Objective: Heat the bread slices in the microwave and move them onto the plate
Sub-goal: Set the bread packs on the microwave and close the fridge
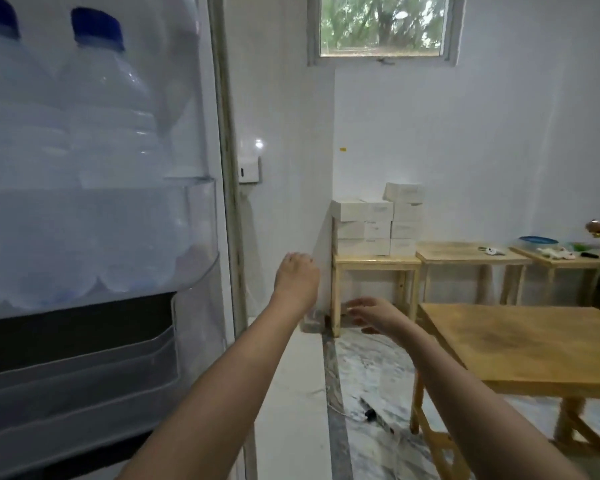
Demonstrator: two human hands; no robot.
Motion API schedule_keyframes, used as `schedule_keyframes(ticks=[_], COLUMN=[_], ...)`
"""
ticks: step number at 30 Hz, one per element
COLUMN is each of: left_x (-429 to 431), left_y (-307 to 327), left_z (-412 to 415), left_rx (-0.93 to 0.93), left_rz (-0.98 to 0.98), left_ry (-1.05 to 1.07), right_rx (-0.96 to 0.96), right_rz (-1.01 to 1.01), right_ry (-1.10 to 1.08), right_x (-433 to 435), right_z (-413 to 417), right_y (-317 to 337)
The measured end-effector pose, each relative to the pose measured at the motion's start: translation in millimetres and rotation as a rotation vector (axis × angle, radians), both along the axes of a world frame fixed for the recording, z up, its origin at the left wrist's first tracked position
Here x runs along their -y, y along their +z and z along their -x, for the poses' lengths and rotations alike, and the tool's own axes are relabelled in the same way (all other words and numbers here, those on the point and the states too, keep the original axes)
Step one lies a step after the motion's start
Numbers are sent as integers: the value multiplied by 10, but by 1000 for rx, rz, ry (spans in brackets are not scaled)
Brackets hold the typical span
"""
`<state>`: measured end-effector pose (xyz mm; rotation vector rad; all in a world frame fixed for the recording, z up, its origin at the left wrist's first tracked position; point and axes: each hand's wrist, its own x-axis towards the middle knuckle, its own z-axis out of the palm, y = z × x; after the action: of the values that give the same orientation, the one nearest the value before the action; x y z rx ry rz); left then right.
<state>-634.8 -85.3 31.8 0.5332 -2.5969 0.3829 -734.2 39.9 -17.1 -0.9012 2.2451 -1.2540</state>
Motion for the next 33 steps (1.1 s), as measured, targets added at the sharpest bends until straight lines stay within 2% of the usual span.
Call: schedule_keyframes(ticks=[4,8,14,16,22,28,33], left_x=[358,551,655,618,427,210,-71], left_y=[98,146,68,84,87,73,-1], left_z=[41,-32,-138,-173,-291,-545,-839], left_rx=[33,129,372,437,452,365,336], left_rz=[166,237,417,420,398,400,460], left_ry=[212,468,691,717,708,624,610], right_rx=[150,200,449,514,612,565,507], right_rz=[37,43,106,111,121,64,63], right_ry=[167,352,637,679,733,867,870], right_x=[734,1297,1729,1743,1727,1487,1151], right_z=[51,-97,-265,-293,-289,-314,-578], right_y=[-142,-256,-428,-467,-500,-469,-477])
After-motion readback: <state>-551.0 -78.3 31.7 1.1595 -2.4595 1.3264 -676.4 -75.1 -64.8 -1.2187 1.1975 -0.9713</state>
